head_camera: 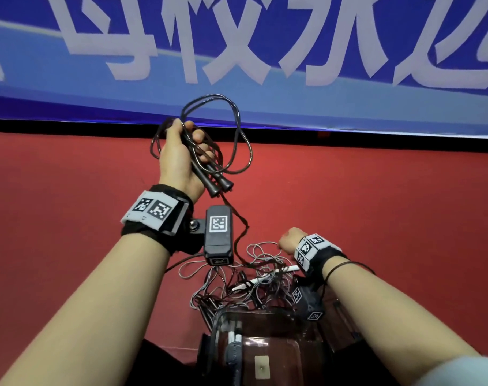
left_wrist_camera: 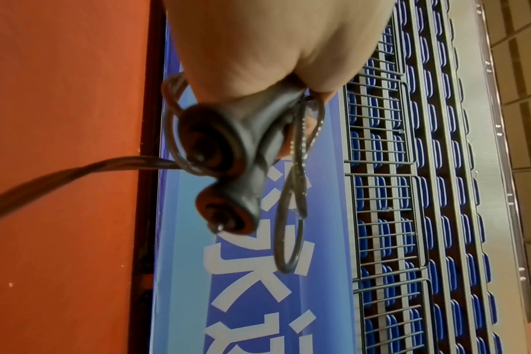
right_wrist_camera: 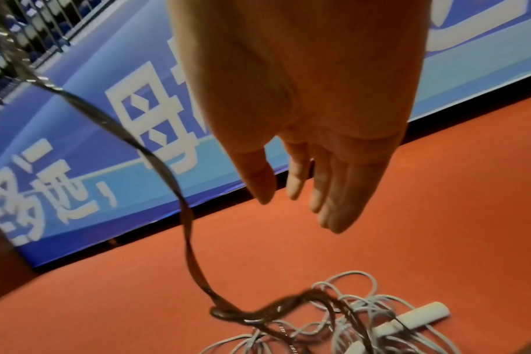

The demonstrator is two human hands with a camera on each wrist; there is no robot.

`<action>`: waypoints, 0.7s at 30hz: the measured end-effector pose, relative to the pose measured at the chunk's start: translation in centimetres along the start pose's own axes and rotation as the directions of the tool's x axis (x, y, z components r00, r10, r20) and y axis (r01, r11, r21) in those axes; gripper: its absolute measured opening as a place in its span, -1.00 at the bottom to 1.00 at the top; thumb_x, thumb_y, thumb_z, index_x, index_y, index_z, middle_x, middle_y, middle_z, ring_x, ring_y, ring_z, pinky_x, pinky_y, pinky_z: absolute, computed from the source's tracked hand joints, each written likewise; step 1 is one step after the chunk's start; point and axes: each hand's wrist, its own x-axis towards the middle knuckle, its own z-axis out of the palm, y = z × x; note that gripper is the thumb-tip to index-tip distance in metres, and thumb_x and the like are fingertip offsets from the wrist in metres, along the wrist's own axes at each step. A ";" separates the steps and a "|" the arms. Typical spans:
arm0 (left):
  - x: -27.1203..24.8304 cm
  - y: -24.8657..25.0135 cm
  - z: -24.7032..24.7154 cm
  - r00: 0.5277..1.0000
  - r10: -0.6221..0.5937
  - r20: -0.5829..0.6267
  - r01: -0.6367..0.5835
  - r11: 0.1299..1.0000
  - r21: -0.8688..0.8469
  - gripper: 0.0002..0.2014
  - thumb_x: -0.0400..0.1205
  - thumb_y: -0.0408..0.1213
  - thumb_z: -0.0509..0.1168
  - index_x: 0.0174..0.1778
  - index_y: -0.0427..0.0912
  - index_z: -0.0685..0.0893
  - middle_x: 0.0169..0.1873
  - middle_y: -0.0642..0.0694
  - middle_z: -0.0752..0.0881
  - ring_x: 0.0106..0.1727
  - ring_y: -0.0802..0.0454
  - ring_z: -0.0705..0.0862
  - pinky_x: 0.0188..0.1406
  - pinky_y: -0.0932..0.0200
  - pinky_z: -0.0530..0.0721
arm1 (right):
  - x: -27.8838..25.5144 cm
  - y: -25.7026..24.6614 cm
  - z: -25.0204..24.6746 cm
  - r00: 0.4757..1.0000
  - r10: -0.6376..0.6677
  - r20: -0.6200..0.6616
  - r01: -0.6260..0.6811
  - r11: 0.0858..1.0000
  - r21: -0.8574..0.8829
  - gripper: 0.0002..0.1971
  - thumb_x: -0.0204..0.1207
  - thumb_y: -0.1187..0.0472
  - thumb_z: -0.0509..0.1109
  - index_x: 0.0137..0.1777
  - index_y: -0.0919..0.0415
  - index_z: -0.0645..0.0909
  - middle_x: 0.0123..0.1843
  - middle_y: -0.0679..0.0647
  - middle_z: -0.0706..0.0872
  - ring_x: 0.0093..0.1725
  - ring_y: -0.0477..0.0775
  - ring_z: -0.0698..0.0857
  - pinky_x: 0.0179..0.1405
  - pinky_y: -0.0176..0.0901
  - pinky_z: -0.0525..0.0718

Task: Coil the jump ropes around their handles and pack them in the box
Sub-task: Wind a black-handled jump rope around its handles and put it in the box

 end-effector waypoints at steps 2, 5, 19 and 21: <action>-0.1 -0.5 0.1 0.999 -0.028 0.019 0.027 0.999 0.023 -0.68 0.79 -0.10 0.08 -0.28 -0.08 0.49 -0.55 0.05 0.44 -0.66 0.20 0.28 -0.71 0.39 0.26 | -1.1 -1.9 0.3 0.989 -0.147 0.036 0.143 0.985 0.102 -0.60 0.48 0.25 0.48 0.33 0.17 0.61 0.22 0.13 0.70 0.04 0.13 0.71 0.01 -0.04 0.66; -0.4 -1.0 0.6 0.997 -0.058 0.048 0.057 0.998 0.021 -0.68 0.79 -0.10 0.08 -0.27 -0.09 0.50 -0.54 0.05 0.44 -0.66 0.20 0.30 -0.72 0.39 0.27 | -3.1 -4.5 1.7 0.926 -0.356 0.126 0.312 0.909 0.275 -0.45 0.47 0.23 0.54 0.45 0.06 0.50 0.10 0.03 0.68 -0.17 -0.01 0.68 -0.25 -0.21 0.65; 0.2 -2.0 -1.1 1.000 -0.010 -0.028 0.019 0.944 0.331 -0.73 0.80 -0.08 0.08 -0.17 -0.07 0.52 -0.42 0.04 0.59 -0.59 0.22 0.48 -0.71 0.39 0.31 | -4.9 -5.5 -6.1 0.848 -0.298 -0.438 0.523 0.599 0.606 -0.80 0.67 0.34 0.27 -0.06 0.14 0.71 -0.25 0.05 0.74 -0.33 -0.07 0.69 -0.40 -0.33 0.65; 0.3 -2.4 -1.8 1.000 0.007 -0.019 0.004 0.847 0.531 -0.75 0.80 -0.10 0.10 -0.14 -0.09 0.54 -0.34 0.00 0.66 -0.55 0.20 0.56 -0.69 0.36 0.36 | -4.9 -4.5 -7.3 0.840 -0.278 -0.465 0.504 0.717 0.482 -0.79 0.63 0.31 0.31 -0.11 0.05 0.73 -0.26 0.01 0.78 -0.32 -0.09 0.73 -0.34 -0.34 0.65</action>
